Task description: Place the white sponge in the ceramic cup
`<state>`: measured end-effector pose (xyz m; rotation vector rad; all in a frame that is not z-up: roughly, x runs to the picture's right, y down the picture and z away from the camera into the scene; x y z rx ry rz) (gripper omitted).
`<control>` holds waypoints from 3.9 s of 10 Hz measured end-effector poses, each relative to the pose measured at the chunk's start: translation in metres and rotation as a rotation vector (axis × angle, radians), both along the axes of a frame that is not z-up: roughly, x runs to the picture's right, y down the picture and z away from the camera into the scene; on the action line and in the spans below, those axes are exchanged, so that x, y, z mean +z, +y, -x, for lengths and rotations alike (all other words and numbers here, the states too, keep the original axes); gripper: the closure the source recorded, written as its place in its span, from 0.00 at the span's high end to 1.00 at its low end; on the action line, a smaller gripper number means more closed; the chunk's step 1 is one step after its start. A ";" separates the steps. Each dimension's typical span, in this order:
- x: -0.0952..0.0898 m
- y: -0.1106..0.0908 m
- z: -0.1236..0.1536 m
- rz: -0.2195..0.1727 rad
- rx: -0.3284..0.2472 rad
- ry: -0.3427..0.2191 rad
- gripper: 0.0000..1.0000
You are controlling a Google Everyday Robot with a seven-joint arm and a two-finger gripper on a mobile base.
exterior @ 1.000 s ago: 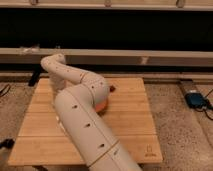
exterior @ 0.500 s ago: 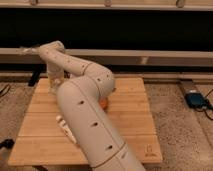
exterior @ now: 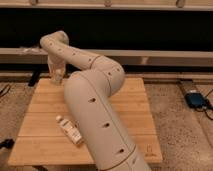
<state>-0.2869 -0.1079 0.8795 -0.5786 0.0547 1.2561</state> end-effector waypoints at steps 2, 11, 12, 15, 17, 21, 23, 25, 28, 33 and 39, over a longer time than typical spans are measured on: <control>-0.008 -0.026 -0.013 -0.043 0.054 -0.008 0.00; 0.013 -0.078 -0.094 -0.148 0.172 0.059 0.00; 0.017 -0.076 -0.099 -0.158 0.168 0.068 0.00; 0.036 -0.064 -0.110 -0.172 0.165 0.093 0.00; 0.048 -0.055 -0.116 -0.181 0.167 0.108 0.00; 0.059 -0.047 -0.123 -0.207 0.183 0.124 0.26; 0.059 -0.049 -0.128 -0.222 0.193 0.131 0.46; 0.057 -0.049 -0.131 -0.233 0.195 0.136 0.66; 0.049 -0.041 -0.127 -0.235 0.184 0.119 0.80; 0.030 -0.010 -0.102 -0.212 0.147 0.040 0.80; 0.026 -0.005 -0.096 -0.225 0.132 0.011 0.80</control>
